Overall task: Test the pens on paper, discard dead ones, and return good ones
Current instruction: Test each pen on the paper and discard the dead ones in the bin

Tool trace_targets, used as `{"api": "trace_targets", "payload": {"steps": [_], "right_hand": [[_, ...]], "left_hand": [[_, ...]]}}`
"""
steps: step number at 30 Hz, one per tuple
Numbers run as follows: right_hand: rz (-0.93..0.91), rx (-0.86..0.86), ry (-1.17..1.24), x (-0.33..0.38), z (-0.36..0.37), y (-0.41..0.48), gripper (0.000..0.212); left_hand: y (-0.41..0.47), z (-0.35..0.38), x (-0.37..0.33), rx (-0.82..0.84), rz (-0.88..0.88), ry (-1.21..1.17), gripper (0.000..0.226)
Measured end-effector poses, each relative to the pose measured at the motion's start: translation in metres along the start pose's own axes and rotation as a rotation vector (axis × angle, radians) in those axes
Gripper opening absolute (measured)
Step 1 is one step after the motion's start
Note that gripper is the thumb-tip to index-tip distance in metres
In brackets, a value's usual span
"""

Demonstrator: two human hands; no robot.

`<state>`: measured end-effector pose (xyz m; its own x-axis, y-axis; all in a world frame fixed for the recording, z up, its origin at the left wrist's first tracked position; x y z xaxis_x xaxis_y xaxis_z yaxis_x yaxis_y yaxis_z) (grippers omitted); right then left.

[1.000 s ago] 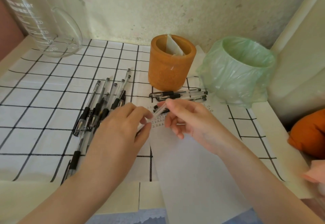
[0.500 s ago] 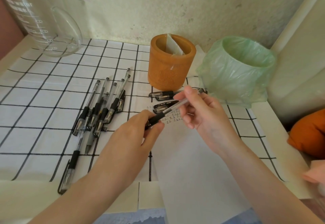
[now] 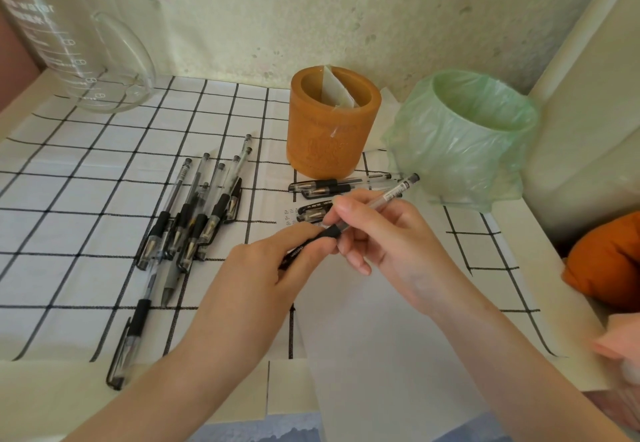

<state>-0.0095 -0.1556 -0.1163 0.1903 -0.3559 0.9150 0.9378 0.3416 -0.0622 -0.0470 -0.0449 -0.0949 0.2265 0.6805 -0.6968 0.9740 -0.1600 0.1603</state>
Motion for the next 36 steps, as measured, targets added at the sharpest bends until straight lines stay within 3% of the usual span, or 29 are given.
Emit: {"api": "trace_targets", "payload": {"steps": [6, 8, 12, 20, 25, 30, 36], "right_hand": [[0.071, 0.071, -0.052, -0.001, 0.004, -0.006, 0.011], [0.054, -0.003, -0.069, 0.006, -0.009, -0.004, 0.014], [-0.122, -0.321, -0.050, 0.040, -0.066, -0.006, 0.011], [-0.147, -0.471, -0.290, 0.034, -0.100, -0.006, 0.025], [-0.270, -0.580, -0.447, 0.030, -0.110, -0.003, 0.047], [-0.327, -0.665, -0.497, 0.026, -0.118, -0.007, 0.039], [-0.346, -0.652, -0.555, 0.027, -0.116, -0.006, 0.035]], "left_hand": [[-0.006, 0.010, 0.001, 0.081, -0.015, 0.044, 0.040], [-0.008, 0.015, 0.009, 0.135, -0.058, 0.092, 0.045], [-0.010, 0.025, 0.015, 0.216, -0.018, 0.301, 0.048], [-0.017, 0.050, 0.021, 0.440, 0.011, 0.528, 0.060], [-0.017, 0.054, 0.025, 0.454, 0.028, 0.614, 0.058], [-0.017, 0.055, 0.025, 0.441, 0.050, 0.629, 0.058], [-0.017, 0.055, 0.024, 0.416, 0.069, 0.640, 0.059]]}}
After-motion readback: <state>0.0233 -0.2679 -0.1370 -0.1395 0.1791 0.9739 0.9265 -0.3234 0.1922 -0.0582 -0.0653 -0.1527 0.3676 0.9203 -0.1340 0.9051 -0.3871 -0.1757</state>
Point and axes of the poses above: each hand's wrist, its own y-axis towards the middle knuckle, its own z-axis out of the palm, x = y × z, the point moved 10 cm from there along y, towards the middle knuckle, and after that the axes turned 15 degrees about y, right-handed, at the moved point
